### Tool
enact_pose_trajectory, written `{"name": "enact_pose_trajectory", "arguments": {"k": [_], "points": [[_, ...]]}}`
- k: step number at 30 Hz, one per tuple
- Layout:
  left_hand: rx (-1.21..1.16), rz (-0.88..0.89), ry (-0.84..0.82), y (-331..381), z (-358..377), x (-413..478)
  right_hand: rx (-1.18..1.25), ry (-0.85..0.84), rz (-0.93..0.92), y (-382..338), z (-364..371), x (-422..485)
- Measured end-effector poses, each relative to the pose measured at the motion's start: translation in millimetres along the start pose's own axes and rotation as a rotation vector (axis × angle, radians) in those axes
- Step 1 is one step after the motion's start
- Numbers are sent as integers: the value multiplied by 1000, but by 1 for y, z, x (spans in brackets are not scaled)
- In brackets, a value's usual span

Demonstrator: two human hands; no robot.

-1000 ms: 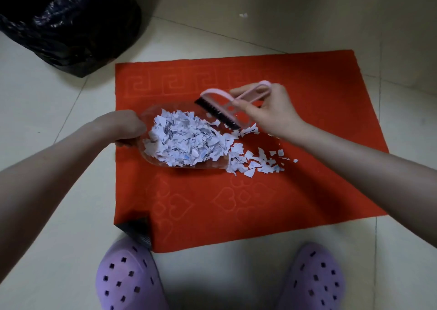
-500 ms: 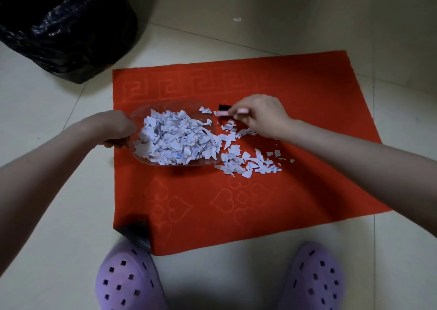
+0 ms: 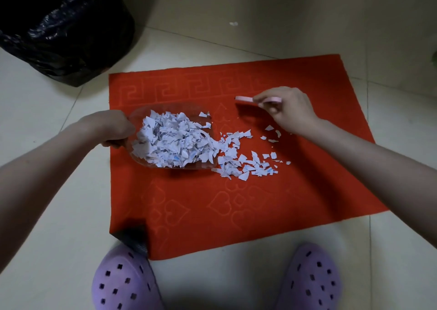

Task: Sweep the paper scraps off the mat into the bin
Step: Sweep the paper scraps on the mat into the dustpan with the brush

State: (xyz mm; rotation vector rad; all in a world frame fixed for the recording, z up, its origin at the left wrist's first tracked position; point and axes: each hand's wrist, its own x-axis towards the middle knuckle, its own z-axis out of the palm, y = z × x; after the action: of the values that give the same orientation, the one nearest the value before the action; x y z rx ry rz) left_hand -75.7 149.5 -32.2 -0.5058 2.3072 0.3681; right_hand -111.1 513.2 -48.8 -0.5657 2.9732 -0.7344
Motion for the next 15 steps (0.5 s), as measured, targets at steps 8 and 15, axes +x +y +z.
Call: {"name": "enact_pose_trajectory", "arguments": {"k": [8,15], "points": [[38,14,-7,6,-1,-4,-35,-237,-89,-20,16,-30],[78,33,-8,8,-1,-3,157,-81,-42,-7,-11,-60]]}}
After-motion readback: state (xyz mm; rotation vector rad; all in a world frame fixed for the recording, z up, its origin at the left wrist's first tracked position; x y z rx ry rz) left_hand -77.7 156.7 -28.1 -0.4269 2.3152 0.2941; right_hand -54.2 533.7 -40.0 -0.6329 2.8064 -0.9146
